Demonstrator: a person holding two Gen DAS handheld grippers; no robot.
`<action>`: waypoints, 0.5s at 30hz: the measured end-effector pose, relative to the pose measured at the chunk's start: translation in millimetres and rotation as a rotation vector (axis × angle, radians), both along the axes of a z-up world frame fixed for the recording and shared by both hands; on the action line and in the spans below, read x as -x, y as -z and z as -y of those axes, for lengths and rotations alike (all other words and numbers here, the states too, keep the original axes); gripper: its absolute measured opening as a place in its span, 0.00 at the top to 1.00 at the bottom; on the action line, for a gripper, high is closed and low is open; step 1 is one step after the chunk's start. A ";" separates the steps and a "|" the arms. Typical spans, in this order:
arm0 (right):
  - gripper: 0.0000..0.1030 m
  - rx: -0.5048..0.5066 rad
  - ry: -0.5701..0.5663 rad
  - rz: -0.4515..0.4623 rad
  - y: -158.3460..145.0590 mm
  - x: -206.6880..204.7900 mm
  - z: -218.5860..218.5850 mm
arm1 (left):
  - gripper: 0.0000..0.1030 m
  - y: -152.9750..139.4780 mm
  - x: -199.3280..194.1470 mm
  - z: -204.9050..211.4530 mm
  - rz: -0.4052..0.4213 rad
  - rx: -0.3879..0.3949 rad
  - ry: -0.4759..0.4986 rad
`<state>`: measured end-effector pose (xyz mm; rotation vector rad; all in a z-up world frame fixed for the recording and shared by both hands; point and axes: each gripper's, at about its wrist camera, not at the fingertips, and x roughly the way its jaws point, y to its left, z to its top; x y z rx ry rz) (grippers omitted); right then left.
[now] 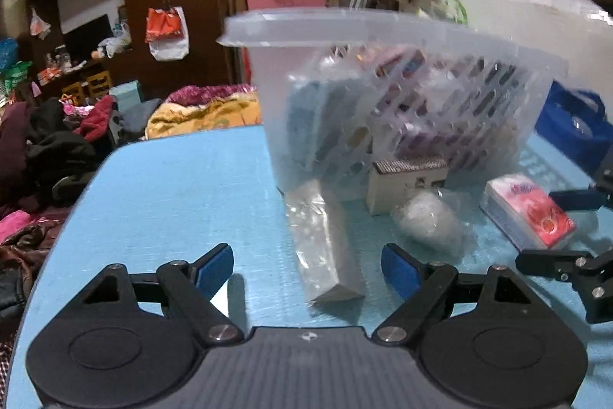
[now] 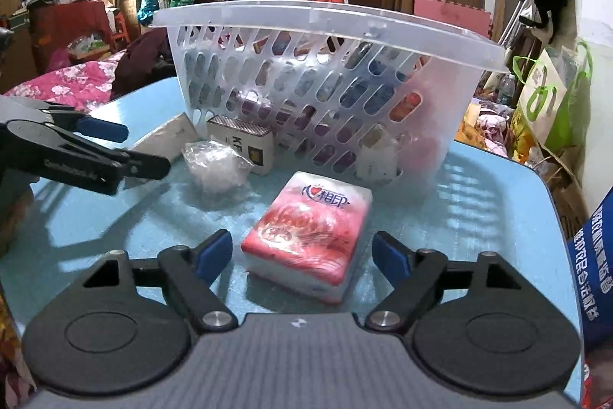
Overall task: Organize objects
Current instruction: 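Grasp a silver foil pack with the left gripper while the right grasps a pink tissue pack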
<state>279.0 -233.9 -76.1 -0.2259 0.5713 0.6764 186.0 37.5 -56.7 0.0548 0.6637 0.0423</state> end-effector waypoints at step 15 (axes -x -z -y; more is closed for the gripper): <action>0.36 -0.025 0.006 -0.044 2.7 -6.9 2.1 | 0.61 -3.5 0.8 -11.7 0.051 0.069 -0.030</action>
